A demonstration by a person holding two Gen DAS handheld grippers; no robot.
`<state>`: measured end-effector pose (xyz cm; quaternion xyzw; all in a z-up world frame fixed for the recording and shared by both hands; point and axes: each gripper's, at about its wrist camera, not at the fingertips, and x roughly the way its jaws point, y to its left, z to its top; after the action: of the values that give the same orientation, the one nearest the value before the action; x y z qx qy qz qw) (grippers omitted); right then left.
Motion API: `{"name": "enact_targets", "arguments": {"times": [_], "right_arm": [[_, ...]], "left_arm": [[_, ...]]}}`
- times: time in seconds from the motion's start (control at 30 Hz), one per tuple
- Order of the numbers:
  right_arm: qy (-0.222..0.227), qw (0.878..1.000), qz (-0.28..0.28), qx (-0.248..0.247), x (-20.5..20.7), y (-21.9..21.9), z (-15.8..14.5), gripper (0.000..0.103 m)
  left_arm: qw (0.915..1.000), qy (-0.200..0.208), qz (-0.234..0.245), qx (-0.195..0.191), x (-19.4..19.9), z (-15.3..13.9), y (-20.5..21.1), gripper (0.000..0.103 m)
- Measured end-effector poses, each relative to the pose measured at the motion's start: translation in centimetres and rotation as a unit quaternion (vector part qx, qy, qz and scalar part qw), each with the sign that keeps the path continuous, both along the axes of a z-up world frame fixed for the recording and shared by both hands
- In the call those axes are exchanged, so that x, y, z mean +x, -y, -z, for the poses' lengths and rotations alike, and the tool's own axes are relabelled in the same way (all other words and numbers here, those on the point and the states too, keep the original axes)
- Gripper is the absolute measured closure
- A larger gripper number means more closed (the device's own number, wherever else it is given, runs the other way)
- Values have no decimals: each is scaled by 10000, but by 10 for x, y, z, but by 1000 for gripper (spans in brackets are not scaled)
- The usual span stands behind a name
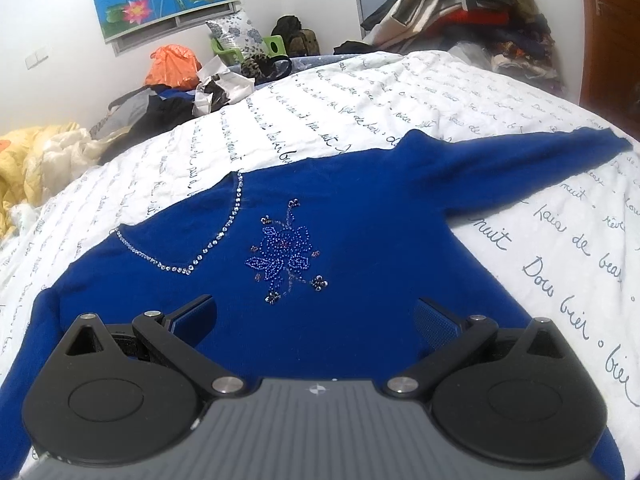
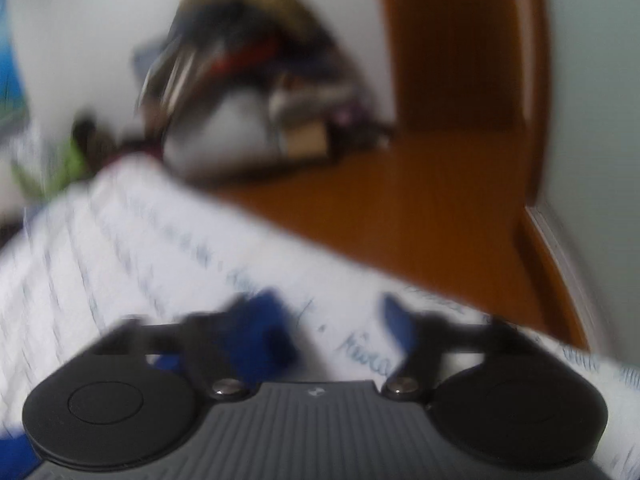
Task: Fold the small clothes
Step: 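Grasp a blue sweater sleeve with the right tool and fold it across the body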
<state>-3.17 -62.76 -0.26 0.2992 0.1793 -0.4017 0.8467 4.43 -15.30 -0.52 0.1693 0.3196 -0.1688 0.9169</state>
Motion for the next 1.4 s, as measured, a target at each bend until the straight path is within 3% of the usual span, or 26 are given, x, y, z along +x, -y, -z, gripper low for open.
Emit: {"name": "enact_targets", "arguments": {"times": [0.13, 0.27, 0.5, 0.53, 0.6, 0.67, 0.7, 0.77, 0.93, 1.03, 1.17, 1.4], "right_arm": [[611, 9940, -190, 891, -26, 7, 18, 17], [1193, 9763, -537, 1724, -22, 14, 45, 17], [1656, 9702, -749, 1605, 11, 20, 58, 18], [1639, 9715, -722, 1555, 17, 21, 58, 22], [1519, 9748, -629, 1510, 27, 22, 61, 42], [1348, 9738, -456, 1772, 32, 28, 65, 94], [1383, 9720, -378, 1862, 30, 28, 64, 95], [1431, 9763, -259, 1604, 23, 24, 51, 95], [1202, 9926, -143, 121, 8, -3, -9, 95], [747, 9937, -438, -715, 17, -38, -34, 95], [416, 9796, -1207, -1551, 33, -102, -51, 95], [385, 9541, -2305, -1872, 57, -194, -66, 95]], "left_arm": [[9999, -113, 6, -20, -3, 7, -1, 0], [9998, -214, 15, -6, -7, 12, 1, 0], [9998, -110, -51, 145, -7, 12, -4, 0], [9998, -141, -103, 119, -5, 12, -6, 0], [9996, -192, -176, 74, -3, 12, -10, 0], [9996, -193, -211, 79, -1, 11, -15, 0], [9995, -174, -229, 108, 0, 11, -17, 0], [9993, -133, -279, 192, 2, 11, -23, 0], [9973, -86, -682, 246, 14, 12, -47, 0], [9954, -126, -941, 151, 20, 12, -61, 0], [9928, -117, -1187, 98, 22, 12, -75, 0], [9894, -43, -1439, 209, 20, 14, -85, 0]]}}
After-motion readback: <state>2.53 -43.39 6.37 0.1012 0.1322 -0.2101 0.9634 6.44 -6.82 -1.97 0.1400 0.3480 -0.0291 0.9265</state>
